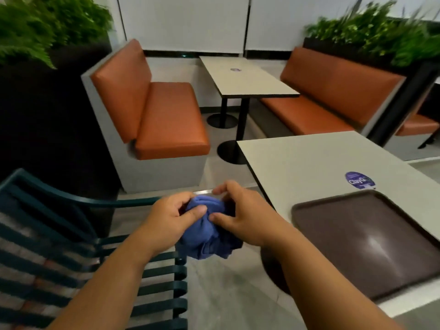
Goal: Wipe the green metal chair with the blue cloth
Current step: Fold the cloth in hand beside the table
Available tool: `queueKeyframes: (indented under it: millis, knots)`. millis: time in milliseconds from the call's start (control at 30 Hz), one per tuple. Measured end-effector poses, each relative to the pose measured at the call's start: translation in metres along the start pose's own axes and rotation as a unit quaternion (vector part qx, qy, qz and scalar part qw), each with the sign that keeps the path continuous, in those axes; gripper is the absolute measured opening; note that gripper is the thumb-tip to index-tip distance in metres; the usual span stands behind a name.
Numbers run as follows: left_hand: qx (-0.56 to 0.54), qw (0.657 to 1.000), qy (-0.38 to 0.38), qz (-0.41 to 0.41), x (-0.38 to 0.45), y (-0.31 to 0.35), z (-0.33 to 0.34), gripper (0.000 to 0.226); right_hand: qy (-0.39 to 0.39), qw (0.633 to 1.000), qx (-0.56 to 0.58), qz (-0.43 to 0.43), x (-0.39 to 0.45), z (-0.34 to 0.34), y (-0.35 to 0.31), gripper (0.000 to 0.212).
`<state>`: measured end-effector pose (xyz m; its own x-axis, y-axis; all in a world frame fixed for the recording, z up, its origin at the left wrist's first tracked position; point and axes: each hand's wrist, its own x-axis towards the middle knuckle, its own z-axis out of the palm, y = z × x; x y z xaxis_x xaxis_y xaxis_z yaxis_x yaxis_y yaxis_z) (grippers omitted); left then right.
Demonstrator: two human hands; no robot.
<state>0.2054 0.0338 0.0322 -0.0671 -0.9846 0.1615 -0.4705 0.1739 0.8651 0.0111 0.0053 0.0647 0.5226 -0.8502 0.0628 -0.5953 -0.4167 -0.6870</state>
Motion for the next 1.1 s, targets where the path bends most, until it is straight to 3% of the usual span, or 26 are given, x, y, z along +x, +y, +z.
queueKeyframes:
  millis: [100, 267, 533, 767, 833, 900, 967, 1033, 1100]
  knots:
    - [0.003, 0.999, -0.035, 0.005, 0.022, 0.019, 0.064, 0.005, -0.03, 0.997, -0.06, 0.048, -0.023, -0.048, 0.053, 0.022]
    - [-0.008, 0.995, -0.1, -0.011, 0.066, 0.046, 0.152, 0.008, -0.049, 0.992, -0.058, 0.1, -0.044, -0.109, 0.124, 0.028]
    - [-0.002, 0.988, -0.142, -0.052, 0.118, 0.067, 0.253, 0.004, -0.059, 0.978, -0.124, 0.155, -0.053, -0.162, 0.209, 0.03]
    - [0.114, 0.99, -0.075, 0.019, 0.118, 0.065, 0.323, 0.009, 0.059, 0.964, -0.206, 0.159, -0.085, -0.144, 0.26, 0.029]
    - [0.132, 0.985, -0.109, 0.037, 0.105, 0.057, 0.342, 0.014, 0.073, 0.96, -0.229, 0.141, -0.104, -0.133, 0.278, 0.02]
    - [0.167, 0.964, -0.202, 0.043, 0.09, 0.046, 0.356, 0.024, 0.038, 0.955, -0.255, 0.146, -0.126, -0.121, 0.297, 0.016]
    - [0.195, 0.941, -0.275, 0.035, 0.075, 0.035, 0.363, 0.034, -0.061, 0.94, -0.281, 0.185, -0.148, -0.111, 0.311, 0.021]
    - [0.209, 0.936, -0.284, 0.015, 0.064, 0.025, 0.362, 0.037, -0.151, 0.916, -0.291, 0.233, -0.163, -0.102, 0.32, 0.028]
    - [0.22, 0.939, -0.264, 0.006, 0.062, 0.02, 0.355, 0.034, -0.122, 0.925, -0.262, 0.246, -0.167, -0.096, 0.32, 0.032]
